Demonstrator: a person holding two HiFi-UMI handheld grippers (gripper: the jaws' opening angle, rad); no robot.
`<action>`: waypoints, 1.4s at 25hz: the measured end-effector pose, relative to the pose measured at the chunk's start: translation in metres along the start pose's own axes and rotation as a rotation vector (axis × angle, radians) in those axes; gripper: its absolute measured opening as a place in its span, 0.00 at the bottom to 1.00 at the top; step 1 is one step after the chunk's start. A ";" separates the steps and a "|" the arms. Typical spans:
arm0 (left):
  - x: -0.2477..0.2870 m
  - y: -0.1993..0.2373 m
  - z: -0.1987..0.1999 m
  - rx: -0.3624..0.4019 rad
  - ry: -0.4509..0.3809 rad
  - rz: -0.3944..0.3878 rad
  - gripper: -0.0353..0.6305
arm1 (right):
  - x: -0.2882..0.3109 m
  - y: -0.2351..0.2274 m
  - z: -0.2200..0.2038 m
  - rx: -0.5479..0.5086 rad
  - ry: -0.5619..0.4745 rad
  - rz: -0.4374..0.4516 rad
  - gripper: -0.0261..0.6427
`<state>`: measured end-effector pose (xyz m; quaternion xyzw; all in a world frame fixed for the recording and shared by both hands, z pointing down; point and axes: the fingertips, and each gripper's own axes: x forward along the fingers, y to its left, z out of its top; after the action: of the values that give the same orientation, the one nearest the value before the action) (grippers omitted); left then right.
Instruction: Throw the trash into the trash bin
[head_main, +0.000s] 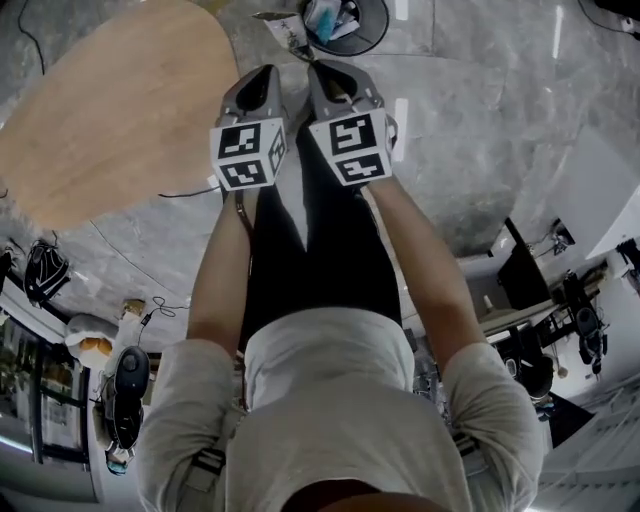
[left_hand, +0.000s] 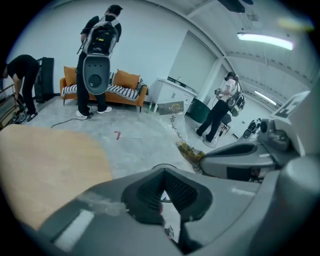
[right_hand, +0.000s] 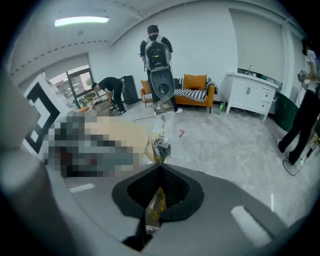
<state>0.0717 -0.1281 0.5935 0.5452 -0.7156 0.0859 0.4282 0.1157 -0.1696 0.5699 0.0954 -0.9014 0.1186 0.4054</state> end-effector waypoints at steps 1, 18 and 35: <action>0.007 -0.012 0.002 0.012 0.007 -0.010 0.08 | -0.006 -0.014 -0.005 0.018 0.000 -0.013 0.05; 0.097 -0.124 0.002 0.128 0.114 -0.107 0.08 | -0.037 -0.145 -0.069 0.237 -0.012 -0.111 0.05; 0.181 -0.074 -0.048 0.174 0.120 -0.134 0.08 | 0.069 -0.176 -0.132 0.339 -0.041 -0.121 0.05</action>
<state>0.1524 -0.2567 0.7252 0.6208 -0.6404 0.1514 0.4262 0.2118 -0.3041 0.7308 0.2190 -0.8692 0.2421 0.3713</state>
